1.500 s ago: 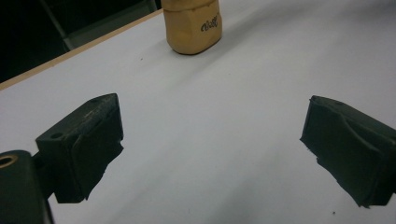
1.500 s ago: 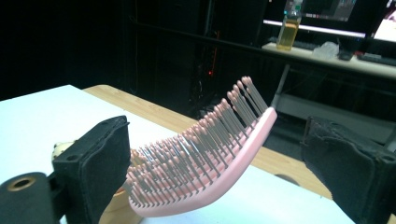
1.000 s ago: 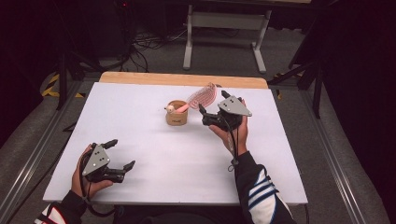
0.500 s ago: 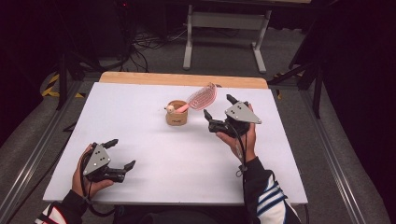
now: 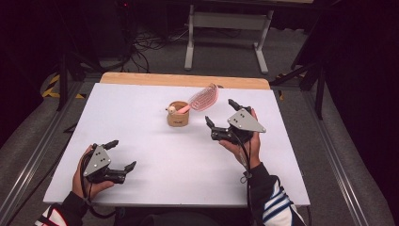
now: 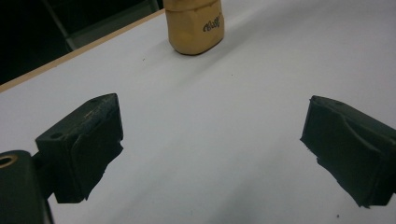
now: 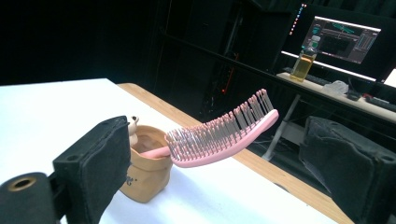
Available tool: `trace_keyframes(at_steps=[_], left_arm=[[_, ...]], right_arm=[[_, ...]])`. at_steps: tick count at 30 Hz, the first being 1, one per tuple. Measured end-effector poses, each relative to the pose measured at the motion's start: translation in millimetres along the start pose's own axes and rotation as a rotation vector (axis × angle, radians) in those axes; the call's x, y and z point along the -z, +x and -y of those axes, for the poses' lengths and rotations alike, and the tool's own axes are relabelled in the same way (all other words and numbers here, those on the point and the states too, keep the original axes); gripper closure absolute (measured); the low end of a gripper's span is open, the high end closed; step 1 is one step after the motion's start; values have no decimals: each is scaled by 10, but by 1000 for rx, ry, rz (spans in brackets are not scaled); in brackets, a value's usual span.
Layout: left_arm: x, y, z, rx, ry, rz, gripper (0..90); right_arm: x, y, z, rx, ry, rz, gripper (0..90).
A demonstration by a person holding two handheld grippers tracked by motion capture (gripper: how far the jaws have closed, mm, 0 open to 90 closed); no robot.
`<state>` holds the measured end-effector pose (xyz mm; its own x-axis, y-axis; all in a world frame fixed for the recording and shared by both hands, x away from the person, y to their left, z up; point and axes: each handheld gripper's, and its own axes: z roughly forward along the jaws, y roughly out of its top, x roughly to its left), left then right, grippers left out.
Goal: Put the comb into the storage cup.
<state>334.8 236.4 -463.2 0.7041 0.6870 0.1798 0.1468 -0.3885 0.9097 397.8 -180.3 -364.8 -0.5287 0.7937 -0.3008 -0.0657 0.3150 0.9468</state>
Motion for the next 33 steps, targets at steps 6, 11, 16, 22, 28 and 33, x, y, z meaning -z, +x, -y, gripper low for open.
trace_keyframes(at_steps=[6, 11, 16, 22, 28, 33], left_arm=[[5, 5, -3, -2, 1, -4, 63], [0, 1, -1, -3, 1, -1, 63], [2, 4, -1, -3, 2, -2, 62], [4, 4, -1, -2, 2, -1, 62], [-2, 6, 2, -4, 5, -1, 62], [-3, 3, 5, -4, 7, -4, 62]], right_arm=[[54, 8, 4, 11, -10, 6, 91], [107, 12, 13, 17, -13, 6, 93], [144, 52, 17, 39, -12, -2, 93], [200, 95, 37, 75, -3, -1, 92], [272, 112, 82, 85, 4, -5, 90], [327, 126, 118, 99, 10, -3, 88]])
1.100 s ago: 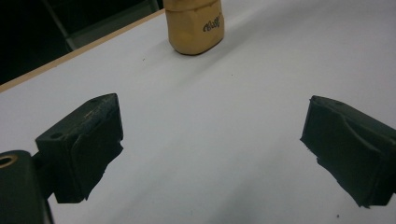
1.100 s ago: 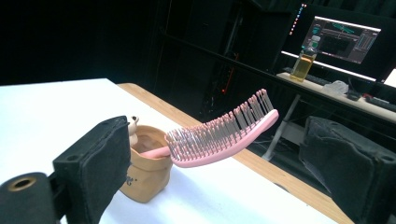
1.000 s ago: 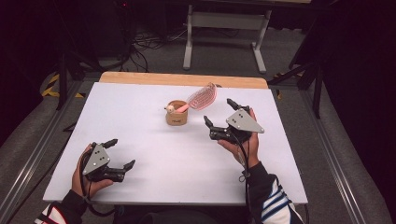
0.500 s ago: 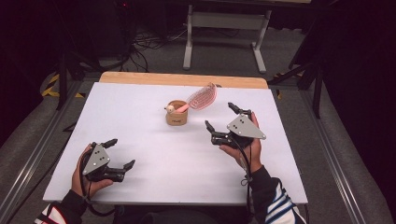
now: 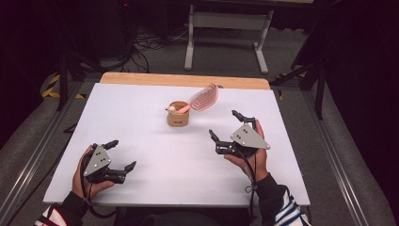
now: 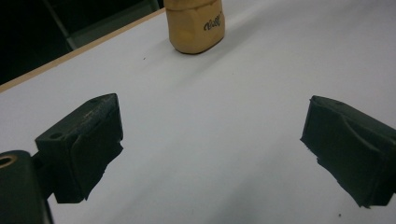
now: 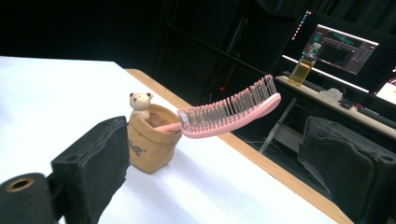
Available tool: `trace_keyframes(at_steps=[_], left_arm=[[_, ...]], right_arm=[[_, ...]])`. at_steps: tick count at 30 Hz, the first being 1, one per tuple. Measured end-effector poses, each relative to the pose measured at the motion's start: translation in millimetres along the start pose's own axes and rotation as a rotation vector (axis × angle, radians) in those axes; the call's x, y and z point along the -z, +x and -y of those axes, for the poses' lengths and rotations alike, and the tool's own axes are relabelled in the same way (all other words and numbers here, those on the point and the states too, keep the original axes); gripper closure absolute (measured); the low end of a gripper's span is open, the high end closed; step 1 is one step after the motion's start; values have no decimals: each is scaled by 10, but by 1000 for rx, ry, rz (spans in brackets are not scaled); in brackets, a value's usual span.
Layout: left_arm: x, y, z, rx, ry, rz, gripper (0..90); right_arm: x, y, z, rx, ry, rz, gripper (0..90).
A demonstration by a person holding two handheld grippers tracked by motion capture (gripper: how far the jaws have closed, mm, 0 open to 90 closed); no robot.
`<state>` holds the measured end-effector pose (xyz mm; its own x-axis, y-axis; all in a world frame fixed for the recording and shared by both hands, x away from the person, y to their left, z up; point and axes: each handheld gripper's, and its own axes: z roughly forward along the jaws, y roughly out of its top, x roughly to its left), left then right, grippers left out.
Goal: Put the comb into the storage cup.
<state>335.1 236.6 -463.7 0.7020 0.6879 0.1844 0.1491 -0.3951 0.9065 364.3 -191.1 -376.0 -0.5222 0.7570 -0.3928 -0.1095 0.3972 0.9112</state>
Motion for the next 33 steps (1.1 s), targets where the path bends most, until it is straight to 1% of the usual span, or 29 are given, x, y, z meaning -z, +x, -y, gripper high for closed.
trace_keyframes(at_steps=[1, 3, 5, 6, 8, 9, 11, 13, 15, 17, 20, 23, 25, 26, 33], left_arm=[[2, 1, -1, 0, -3, 1, 62], [3, -1, -2, -1, -1, -3, 62], [2, -5, -3, -3, -2, 1, 62], [0, -7, -3, -9, 1, 1, 62], [4, -9, -5, -11, 0, 2, 61], [7, -12, -7, -14, -1, 2, 62], [9, -12, -8, -16, 0, 2, 61], [13, -15, -8, -20, 2, -1, 61], [13, -18, -7, -20, 1, 2, 61], [13, -20, -8, -21, 1, 2, 60], [11, -22, -7, -26, 3, 5, 60], [14, -24, -9, -21, -2, 7, 60], [15, -23, -8, -25, 1, 4, 60], [16, -22, -7, -23, -1, 8, 59], [18, -30, -13, -33, 3, 9, 59]], right_arm=[[12, 10, 11, 20, 6, 9, 87], [37, 19, 31, 21, 7, 1, 87], [54, 30, 58, 28, 14, 4, 86], [62, 35, 71, 32, 20, -1, 86], [84, 52, 96, 42, 28, 7, 85], [87, 56, 100, 40, 28, 9, 83], [123, 61, 118, 32, 24, -1, 83], [152, 61, 132, 47, 29, 9, 80], [175, 52, 144, 40, 23, 8, 78], [200, 41, 156, 38, 32, 10, 70], [234, 26, 181, 22, 28, 10, 67], [258, 34, 208, 45, 37, 25, 69], [278, 33, 231, 35, 40, 14, 69], [282, 36, 240, 35, 42, 18, 69], [336, 59, 323, 55, 61, 12, 72]])
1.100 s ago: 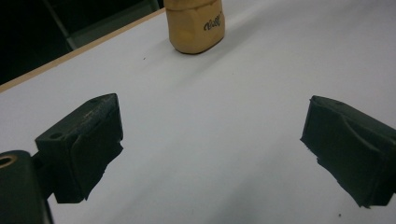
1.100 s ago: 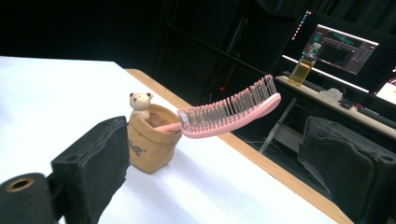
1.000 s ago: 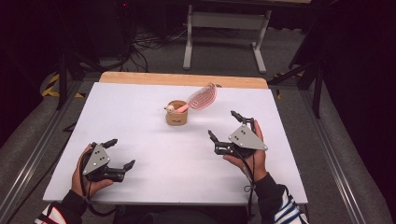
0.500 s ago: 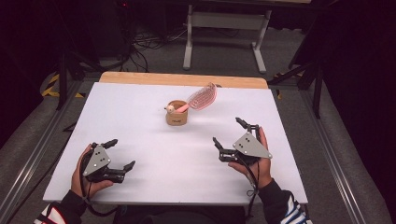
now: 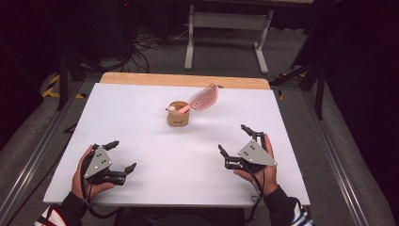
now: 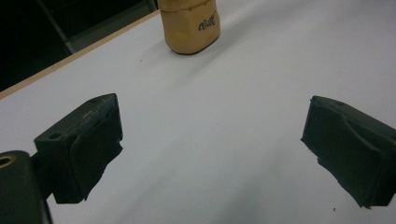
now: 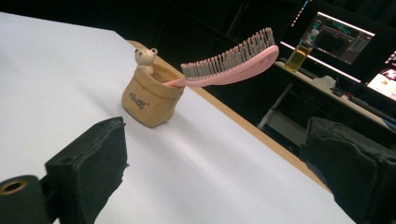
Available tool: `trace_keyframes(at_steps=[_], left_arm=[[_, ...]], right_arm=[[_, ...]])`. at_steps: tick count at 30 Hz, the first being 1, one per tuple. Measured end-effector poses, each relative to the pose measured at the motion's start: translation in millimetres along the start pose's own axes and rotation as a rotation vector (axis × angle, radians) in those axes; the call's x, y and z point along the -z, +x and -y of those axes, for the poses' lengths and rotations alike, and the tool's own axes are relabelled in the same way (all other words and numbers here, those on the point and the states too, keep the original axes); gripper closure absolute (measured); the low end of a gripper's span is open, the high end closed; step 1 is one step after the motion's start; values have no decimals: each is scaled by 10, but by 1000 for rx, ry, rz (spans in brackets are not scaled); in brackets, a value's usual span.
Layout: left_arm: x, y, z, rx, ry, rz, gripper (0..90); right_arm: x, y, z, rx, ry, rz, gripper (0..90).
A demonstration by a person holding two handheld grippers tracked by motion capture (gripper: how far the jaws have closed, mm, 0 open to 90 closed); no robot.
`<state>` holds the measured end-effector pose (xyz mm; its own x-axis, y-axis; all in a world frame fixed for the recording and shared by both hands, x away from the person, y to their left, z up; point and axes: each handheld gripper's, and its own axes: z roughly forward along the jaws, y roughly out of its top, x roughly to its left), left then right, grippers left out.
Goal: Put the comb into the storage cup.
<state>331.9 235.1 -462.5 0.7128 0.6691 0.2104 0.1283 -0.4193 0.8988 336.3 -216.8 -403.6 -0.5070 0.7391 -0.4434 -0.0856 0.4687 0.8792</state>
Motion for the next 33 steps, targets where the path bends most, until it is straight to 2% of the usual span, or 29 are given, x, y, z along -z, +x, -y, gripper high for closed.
trace_keyframes(at_steps=[9, 17, 29, 33], left_arm=[[-3, -8, -1, -1, 2, 3, 58], [-15, -19, 2, -5, 3, 12, 58], [-29, -18, -2, -6, 2, 14, 58], [-24, -15, -5, -7, 3, 11, 58]], right_arm=[[61, 2, 92, 2, 21, 11, 71], [113, 23, 252, 9, 50, 7, 72], [232, -9, 539, -58, 110, -13, 71], [290, -18, 627, -56, 143, -6, 64]])
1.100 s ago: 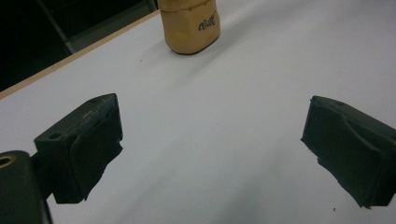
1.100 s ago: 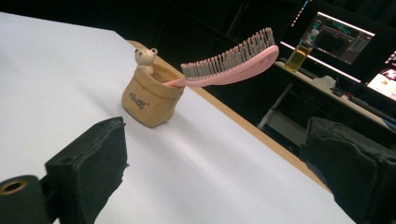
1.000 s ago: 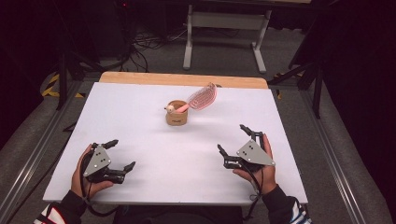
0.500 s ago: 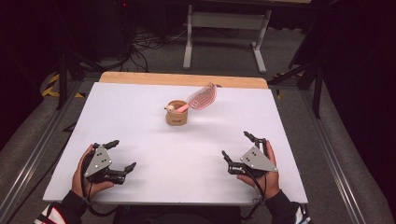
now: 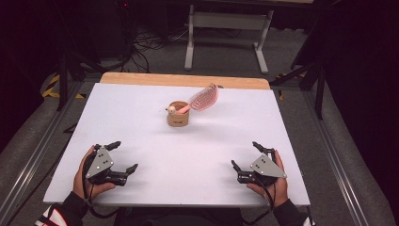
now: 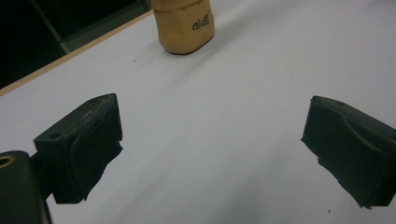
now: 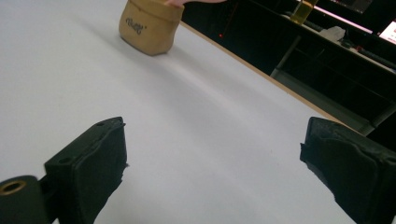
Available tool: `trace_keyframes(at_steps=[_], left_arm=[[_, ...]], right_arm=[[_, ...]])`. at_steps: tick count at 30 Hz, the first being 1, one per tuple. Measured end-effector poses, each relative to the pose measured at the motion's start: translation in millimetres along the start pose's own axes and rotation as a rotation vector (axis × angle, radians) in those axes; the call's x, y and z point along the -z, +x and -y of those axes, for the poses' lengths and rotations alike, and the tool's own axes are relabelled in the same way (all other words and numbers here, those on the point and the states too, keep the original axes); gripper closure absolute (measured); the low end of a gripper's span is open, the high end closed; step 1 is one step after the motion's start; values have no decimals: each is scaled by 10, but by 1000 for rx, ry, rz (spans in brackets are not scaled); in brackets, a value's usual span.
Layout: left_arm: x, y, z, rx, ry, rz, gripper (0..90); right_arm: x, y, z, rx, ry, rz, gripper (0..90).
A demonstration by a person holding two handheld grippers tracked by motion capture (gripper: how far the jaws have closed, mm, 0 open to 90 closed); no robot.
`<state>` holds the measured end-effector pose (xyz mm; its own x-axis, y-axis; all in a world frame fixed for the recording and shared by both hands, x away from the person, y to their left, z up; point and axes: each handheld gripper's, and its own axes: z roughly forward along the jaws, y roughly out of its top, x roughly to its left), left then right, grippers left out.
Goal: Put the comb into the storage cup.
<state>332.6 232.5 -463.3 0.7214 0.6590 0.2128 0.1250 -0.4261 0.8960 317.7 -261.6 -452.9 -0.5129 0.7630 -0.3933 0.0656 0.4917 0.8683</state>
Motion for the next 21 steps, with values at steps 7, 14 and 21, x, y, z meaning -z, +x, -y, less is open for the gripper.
trace_keyframes(at_steps=[7, 14, 21], left_arm=[[9, 1, 1, 7, -2, -6, 57], [-10, 0, -3, 2, 4, -12, 55], [5, -2, -2, 8, -2, -13, 56]], right_arm=[[100, -64, 147, -54, 26, -11, 45], [101, -79, 163, -56, 27, -17, 35], [122, -68, 123, -54, 12, -16, 36]])
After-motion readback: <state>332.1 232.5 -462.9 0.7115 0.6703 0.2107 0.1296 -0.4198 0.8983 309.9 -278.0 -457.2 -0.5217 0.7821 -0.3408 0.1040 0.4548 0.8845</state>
